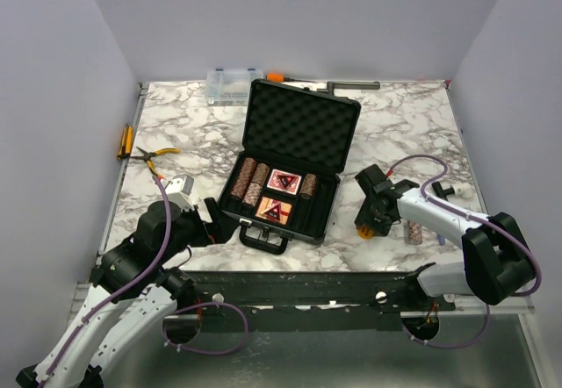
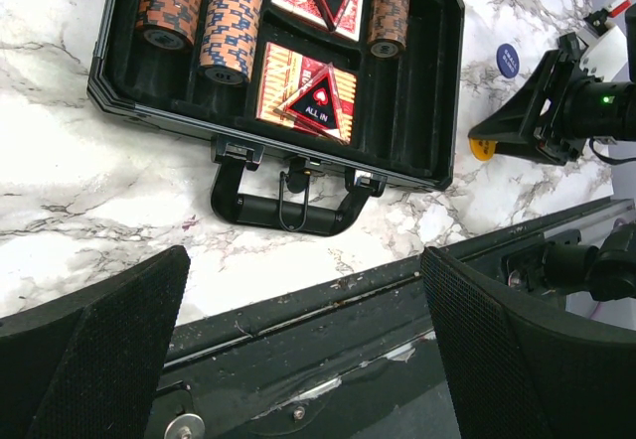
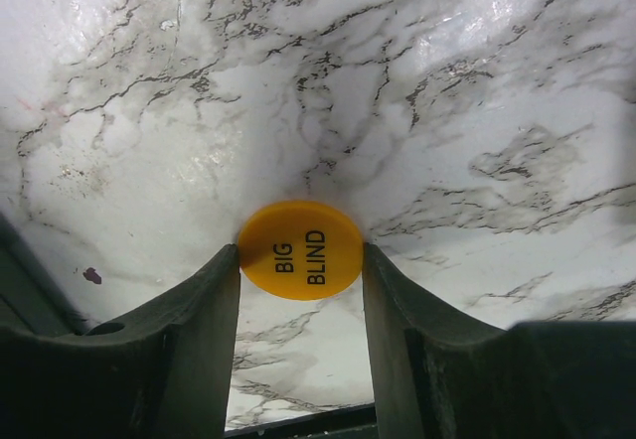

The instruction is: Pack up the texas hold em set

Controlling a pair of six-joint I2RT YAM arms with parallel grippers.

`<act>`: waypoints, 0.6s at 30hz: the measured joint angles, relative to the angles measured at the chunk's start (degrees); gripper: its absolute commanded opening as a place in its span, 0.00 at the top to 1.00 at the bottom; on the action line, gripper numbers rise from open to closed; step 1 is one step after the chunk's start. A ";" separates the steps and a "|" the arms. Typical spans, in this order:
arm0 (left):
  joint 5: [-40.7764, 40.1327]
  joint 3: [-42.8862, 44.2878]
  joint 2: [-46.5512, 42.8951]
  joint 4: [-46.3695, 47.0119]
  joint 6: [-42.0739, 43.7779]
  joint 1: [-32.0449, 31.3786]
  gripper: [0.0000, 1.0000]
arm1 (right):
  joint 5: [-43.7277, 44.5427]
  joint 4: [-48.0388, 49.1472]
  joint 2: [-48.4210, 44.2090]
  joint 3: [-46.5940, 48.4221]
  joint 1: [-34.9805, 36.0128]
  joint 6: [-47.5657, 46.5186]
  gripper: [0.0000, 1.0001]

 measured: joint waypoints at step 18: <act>0.00 0.00 0.00 0.00 -0.02 0.04 0.01 | -0.15 0.04 -0.09 3.10 0.00 -1.40 0.65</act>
